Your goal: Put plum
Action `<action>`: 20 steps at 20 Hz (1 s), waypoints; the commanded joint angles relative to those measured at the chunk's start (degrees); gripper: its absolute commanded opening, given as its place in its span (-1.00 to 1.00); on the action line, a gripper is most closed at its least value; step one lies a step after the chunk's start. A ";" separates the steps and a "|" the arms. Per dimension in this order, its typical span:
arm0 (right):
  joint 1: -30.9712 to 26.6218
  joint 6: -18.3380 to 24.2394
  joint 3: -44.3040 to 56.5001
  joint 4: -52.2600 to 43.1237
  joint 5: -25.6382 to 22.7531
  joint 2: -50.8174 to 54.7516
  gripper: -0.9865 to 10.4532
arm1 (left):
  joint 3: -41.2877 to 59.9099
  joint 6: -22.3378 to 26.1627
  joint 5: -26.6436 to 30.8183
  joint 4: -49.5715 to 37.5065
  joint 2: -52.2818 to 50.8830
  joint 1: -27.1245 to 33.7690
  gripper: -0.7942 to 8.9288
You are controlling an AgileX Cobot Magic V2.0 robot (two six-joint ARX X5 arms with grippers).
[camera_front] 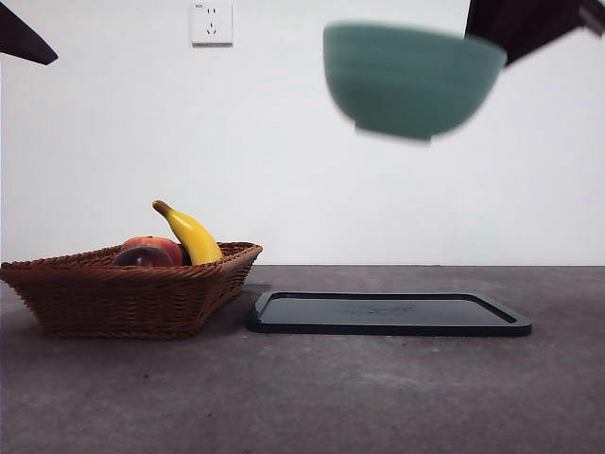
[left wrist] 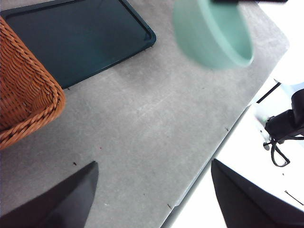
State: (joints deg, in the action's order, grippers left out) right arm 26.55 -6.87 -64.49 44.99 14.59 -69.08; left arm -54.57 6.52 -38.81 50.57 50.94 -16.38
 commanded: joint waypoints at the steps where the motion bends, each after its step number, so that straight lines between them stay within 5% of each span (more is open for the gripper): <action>1: 1.97 -0.59 4.15 -3.67 -0.28 -0.61 -0.81 | -0.46 0.50 -0.26 -0.44 0.35 -0.20 -0.07; 8: 5.27 -3.43 16.55 -15.04 -1.38 -2.91 -0.81 | -0.46 0.50 -0.26 -0.44 0.35 -0.20 -0.07; 20: 6.47 -2.97 16.76 -17.86 -2.99 -13.35 -0.81 | -0.46 0.50 -0.24 -0.44 0.35 -0.20 -0.07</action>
State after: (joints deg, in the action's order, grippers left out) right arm 32.51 -9.45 -47.40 27.79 11.70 -81.76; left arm -54.57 6.52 -38.81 50.59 50.94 -16.38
